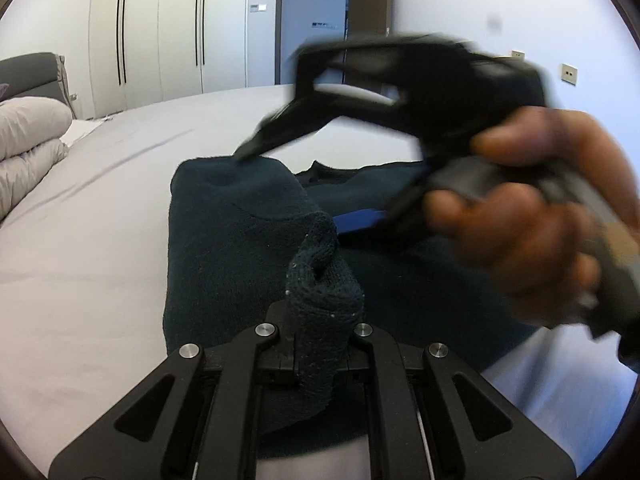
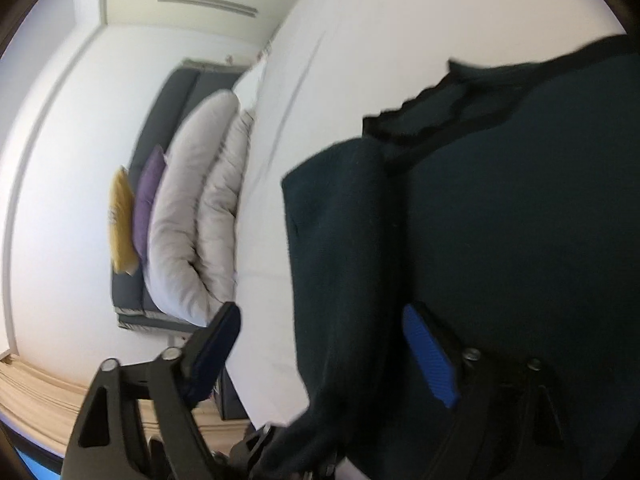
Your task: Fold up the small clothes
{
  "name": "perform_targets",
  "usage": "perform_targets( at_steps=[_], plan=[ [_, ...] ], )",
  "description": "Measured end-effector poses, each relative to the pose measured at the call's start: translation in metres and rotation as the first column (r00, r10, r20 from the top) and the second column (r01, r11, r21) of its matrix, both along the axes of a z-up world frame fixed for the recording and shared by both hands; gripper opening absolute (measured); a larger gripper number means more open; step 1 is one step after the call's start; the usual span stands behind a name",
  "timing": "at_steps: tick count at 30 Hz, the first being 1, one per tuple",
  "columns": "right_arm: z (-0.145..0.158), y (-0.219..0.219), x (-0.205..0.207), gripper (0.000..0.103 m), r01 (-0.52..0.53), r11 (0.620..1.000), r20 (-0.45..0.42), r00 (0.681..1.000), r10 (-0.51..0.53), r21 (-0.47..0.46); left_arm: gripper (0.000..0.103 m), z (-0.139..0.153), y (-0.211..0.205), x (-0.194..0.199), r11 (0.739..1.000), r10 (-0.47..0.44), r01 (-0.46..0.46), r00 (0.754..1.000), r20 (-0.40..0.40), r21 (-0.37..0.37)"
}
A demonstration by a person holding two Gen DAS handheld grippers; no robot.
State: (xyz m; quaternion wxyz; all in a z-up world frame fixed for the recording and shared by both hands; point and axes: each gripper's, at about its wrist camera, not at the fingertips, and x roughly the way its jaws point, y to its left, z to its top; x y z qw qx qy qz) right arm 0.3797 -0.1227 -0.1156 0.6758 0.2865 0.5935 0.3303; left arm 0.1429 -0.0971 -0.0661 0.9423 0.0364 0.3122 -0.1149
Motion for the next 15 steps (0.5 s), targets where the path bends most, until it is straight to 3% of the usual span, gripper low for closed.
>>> perform_targets(
  at_steps=[3,5,6,15],
  plan=[
    [-0.009,0.013,0.010,0.049,-0.019,0.999,-0.010,1.000,0.018,-0.043,0.007,-0.003,0.006,-0.001,1.000,-0.002,0.002,1.000,-0.008,-0.006],
    [-0.010,0.017,0.009,0.021,-0.013,0.998,0.012,1.000,0.014,-0.067,0.007,-0.004,0.011,-0.003,1.000,-0.001,0.000,1.000,-0.014,-0.011],
    [-0.011,0.016,0.008,0.017,-0.009,0.997,0.024,1.000,0.011,-0.080,0.007,-0.005,0.005,0.009,1.000,-0.003,0.003,1.000,-0.015,-0.010],
    [0.011,-0.009,0.003,0.012,0.051,0.981,0.169,0.985,-0.019,-0.185,0.007,0.006,-0.032,0.011,0.997,-0.072,0.072,0.997,-0.027,0.023]
  ],
)
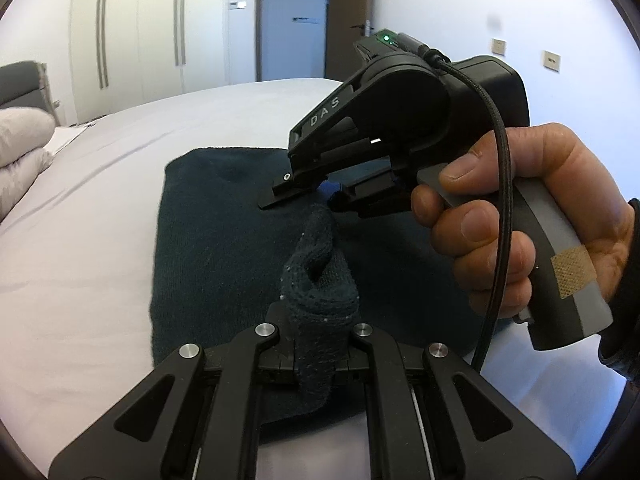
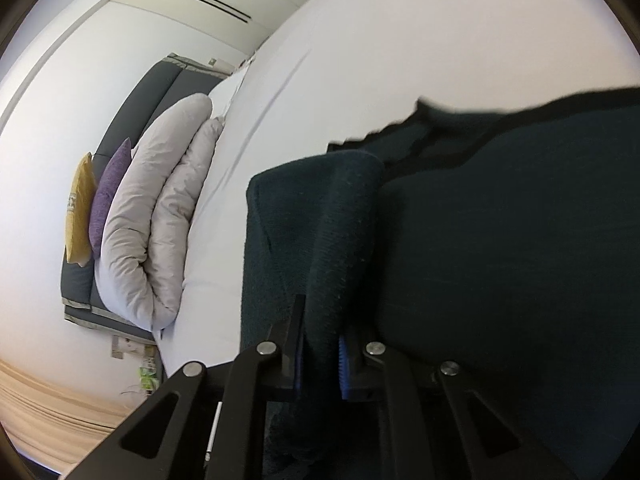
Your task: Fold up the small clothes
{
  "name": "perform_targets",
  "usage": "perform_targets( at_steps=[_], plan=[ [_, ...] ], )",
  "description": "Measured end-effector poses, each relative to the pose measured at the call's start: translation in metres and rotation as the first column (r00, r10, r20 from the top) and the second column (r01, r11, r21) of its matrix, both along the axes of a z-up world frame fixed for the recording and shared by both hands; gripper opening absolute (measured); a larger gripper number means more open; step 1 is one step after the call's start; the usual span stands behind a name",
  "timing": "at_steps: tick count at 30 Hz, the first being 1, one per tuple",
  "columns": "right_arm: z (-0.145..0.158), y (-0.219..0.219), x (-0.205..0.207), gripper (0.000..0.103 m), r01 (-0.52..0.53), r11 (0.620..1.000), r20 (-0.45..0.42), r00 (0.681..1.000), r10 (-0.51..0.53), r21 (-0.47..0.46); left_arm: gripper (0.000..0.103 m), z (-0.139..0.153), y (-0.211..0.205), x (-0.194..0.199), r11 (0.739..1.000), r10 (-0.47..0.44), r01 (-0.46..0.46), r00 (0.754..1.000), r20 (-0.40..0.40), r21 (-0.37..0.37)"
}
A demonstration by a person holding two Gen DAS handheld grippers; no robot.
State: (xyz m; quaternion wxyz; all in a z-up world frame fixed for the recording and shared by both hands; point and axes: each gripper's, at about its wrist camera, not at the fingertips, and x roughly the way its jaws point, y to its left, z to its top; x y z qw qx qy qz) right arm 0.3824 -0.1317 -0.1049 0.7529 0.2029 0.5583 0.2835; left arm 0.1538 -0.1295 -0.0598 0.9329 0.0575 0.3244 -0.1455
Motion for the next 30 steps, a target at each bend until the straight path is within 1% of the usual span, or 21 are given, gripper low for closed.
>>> perform_targets(
  at_steps=[3,5,11,14,17,20,25,26,28,30],
  plan=[
    [0.011,-0.028,0.000,0.012,0.022,1.000,0.029,0.999,-0.022,-0.002,0.007,0.005,-0.025,0.006,0.999,-0.042,0.042,0.999,0.002,0.009],
    [0.019,-0.054,0.001,0.012,0.045,0.999,0.040,0.998,-0.045,0.004,0.007,0.015,-0.047,-0.001,0.997,-0.079,0.079,0.997,0.004,0.019],
    [0.036,-0.130,0.004,0.012,0.108,0.994,0.070,0.992,-0.107,-0.009,0.007,0.019,-0.112,0.000,0.981,-0.184,0.184,0.983,-0.009,0.054],
    [0.042,-0.163,0.004,0.012,0.140,0.990,0.080,0.987,-0.138,-0.012,0.007,0.018,-0.136,0.003,0.974,-0.216,0.217,0.976,-0.017,0.059],
    [0.046,-0.190,0.004,0.012,0.159,0.987,0.087,0.984,-0.157,-0.020,0.007,0.014,-0.152,0.007,0.971,-0.230,0.232,0.973,-0.029,0.063],
    [0.050,-0.206,0.002,0.012,0.169,0.985,0.097,0.981,-0.166,-0.029,0.007,0.012,-0.159,0.007,0.967,-0.243,0.245,0.970,-0.030,0.072],
    [0.050,-0.220,0.000,0.012,0.177,0.984,0.099,0.980,-0.173,-0.033,0.007,0.004,-0.159,0.014,0.966,-0.245,0.247,0.969,-0.043,0.081],
    [0.049,-0.223,0.001,0.012,0.181,0.983,0.094,0.980,-0.178,-0.030,0.007,-0.001,-0.144,0.028,0.967,-0.239,0.242,0.970,-0.047,0.081],
    [0.043,-0.226,0.003,0.012,0.190,0.981,0.084,0.979,-0.187,-0.033,0.010,-0.013,-0.145,0.035,0.967,-0.231,0.237,0.970,-0.075,0.098],
    [0.034,-0.228,0.006,0.013,0.200,0.979,0.066,0.978,-0.197,-0.041,0.017,-0.019,-0.141,0.036,0.964,-0.237,0.248,0.966,-0.108,0.101]
  ],
)
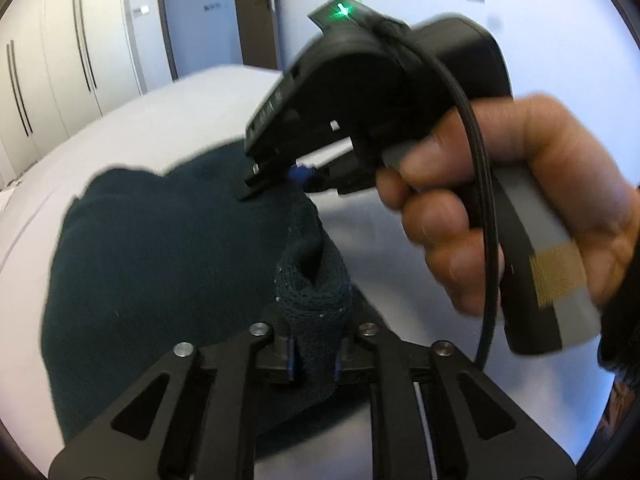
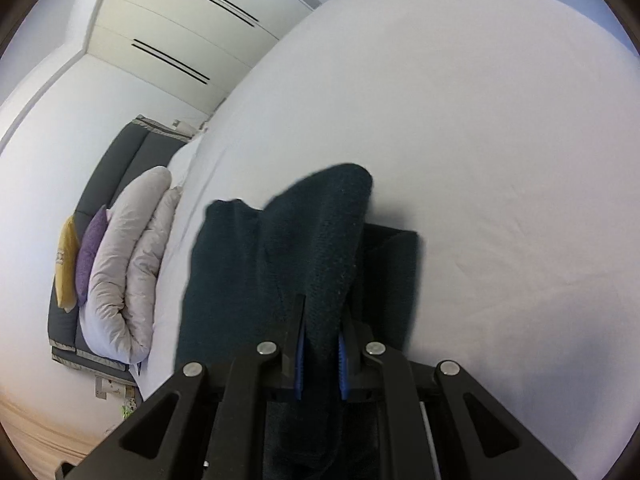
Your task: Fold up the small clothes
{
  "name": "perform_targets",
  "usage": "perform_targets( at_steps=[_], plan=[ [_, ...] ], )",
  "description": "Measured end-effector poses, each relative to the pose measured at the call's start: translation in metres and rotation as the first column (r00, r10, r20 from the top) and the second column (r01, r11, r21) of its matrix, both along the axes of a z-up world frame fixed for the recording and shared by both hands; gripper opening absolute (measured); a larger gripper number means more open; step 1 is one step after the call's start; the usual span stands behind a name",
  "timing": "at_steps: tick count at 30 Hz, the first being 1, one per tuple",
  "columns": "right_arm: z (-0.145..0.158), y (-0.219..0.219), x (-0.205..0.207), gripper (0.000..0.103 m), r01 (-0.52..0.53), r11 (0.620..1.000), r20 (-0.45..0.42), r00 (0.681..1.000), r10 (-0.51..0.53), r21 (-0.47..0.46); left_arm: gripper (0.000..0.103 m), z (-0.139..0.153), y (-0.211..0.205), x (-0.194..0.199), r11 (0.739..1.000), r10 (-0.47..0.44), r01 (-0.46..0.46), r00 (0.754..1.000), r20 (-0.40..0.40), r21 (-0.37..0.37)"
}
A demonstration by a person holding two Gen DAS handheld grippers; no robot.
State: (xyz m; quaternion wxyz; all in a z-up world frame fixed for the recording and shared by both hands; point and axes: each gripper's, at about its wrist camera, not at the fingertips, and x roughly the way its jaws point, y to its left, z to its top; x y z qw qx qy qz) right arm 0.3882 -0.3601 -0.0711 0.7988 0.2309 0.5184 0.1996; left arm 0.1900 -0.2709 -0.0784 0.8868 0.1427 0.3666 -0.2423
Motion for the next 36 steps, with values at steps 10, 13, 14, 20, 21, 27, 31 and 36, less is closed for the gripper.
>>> perform_targets(
  at_steps=[10,13,14,20,21,27,31,36],
  plan=[
    [0.005,-0.026,-0.032,0.037,0.062,0.994,-0.017,0.998,-0.060,0.090,0.085,0.039,0.127,-0.032,0.973,0.032,-0.034,0.999,-0.012,-0.228],
    [0.013,-0.027,-0.056,0.037,0.046,0.995,-0.012,0.999,-0.045,0.087,0.085,0.045,0.162,-0.010,0.971,0.100,-0.095,0.995,0.011,-0.220],
    [0.016,-0.023,-0.069,0.039,0.033,0.998,-0.011,0.999,-0.032,0.059,0.085,0.047,0.173,-0.002,0.971,0.126,-0.119,0.992,0.019,-0.209],
    [0.004,0.012,-0.105,0.023,-0.050,0.994,-0.047,0.998,0.046,-0.095,0.085,0.046,0.217,0.036,0.965,0.196,-0.191,0.981,0.011,-0.182],
    [0.001,0.018,-0.107,0.020,-0.056,0.993,-0.044,0.998,0.052,-0.106,0.085,0.044,0.223,0.038,0.964,0.201,-0.197,0.980,0.005,-0.181],
    [-0.006,0.004,-0.120,0.012,0.019,0.999,-0.026,0.999,-0.020,-0.049,0.085,0.020,0.242,0.045,0.976,0.182,-0.183,0.983,-0.014,-0.119],
    [-0.014,-0.001,-0.133,0.011,0.050,0.999,-0.021,0.998,-0.051,-0.017,0.085,0.007,0.250,0.054,0.982,0.166,-0.168,0.986,-0.030,-0.085],
    [-0.035,-0.016,-0.139,0.010,0.080,0.994,-0.041,0.996,-0.077,0.073,0.085,-0.029,0.257,0.076,0.978,0.192,-0.201,0.971,-0.141,-0.050]
  ],
)
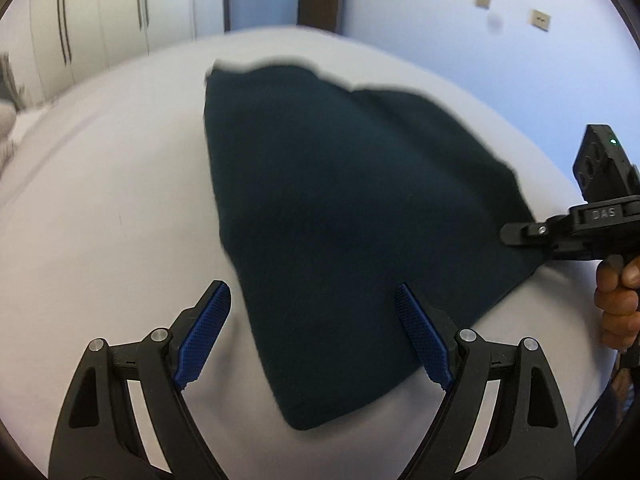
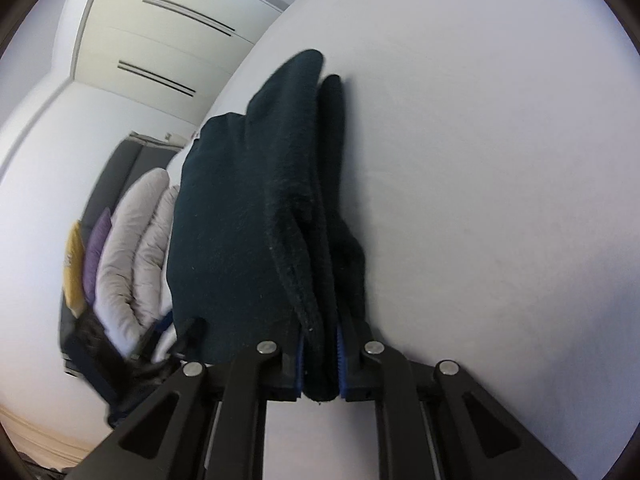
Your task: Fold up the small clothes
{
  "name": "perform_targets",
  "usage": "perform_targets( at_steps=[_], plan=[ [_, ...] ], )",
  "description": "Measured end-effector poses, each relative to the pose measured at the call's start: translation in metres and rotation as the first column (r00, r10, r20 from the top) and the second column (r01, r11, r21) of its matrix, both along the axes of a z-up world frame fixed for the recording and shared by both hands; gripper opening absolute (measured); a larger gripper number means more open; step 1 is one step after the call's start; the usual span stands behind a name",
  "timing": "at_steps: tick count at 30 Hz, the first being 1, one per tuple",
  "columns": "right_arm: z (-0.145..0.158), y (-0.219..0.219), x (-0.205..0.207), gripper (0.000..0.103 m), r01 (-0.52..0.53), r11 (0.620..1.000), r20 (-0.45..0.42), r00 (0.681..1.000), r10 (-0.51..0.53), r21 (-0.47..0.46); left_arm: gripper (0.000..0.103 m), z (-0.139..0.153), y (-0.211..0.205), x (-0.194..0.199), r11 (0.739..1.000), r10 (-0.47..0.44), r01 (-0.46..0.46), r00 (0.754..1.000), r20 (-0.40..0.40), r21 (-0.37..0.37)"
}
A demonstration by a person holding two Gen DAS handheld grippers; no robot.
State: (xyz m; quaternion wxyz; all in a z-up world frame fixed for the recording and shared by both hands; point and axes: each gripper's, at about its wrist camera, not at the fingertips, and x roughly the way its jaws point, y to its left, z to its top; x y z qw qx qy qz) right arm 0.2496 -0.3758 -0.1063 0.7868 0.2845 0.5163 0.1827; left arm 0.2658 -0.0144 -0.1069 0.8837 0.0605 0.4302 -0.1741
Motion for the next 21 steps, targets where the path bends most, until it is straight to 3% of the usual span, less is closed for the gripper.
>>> perform_targets(
  at_steps=[2,5,9,13,15,18,21],
  plan=[
    [-0.002,-0.001,0.001,0.012,-0.003,1.000,-0.002,1.000,0.003,0.019,0.085,0.001,0.014,0.005,0.999,0.019,-0.019,1.000,0.005,-0.029],
    [0.010,0.005,-0.003,0.017,-0.030,0.999,0.018,0.999,0.031,-0.030,0.085,0.024,0.028,0.012,0.999,0.027,-0.022,0.994,0.103,-0.045],
    [0.020,0.006,-0.011,0.019,-0.039,0.996,0.031,0.999,0.042,-0.084,0.085,0.052,0.039,0.056,0.998,0.039,-0.029,0.983,0.178,-0.062],
    [0.012,0.010,-0.009,0.016,-0.042,0.992,0.013,0.999,0.044,-0.119,0.085,0.048,0.035,0.120,0.998,0.021,-0.013,0.991,0.133,-0.061],
    [0.006,0.005,-0.006,0.013,-0.025,0.995,0.002,1.000,0.025,-0.099,0.073,0.027,0.038,0.155,0.998,0.046,-0.043,0.997,0.059,-0.049],
    [-0.001,-0.003,-0.007,0.012,-0.009,0.999,0.002,1.000,0.009,-0.048,0.075,-0.007,0.060,0.187,0.990,0.081,-0.084,0.996,-0.033,-0.111],
    [-0.006,-0.005,-0.007,0.011,-0.006,1.000,0.008,1.000,0.006,-0.022,0.081,-0.024,0.085,0.195,0.975,0.093,-0.102,0.994,-0.053,-0.199]
  ],
)
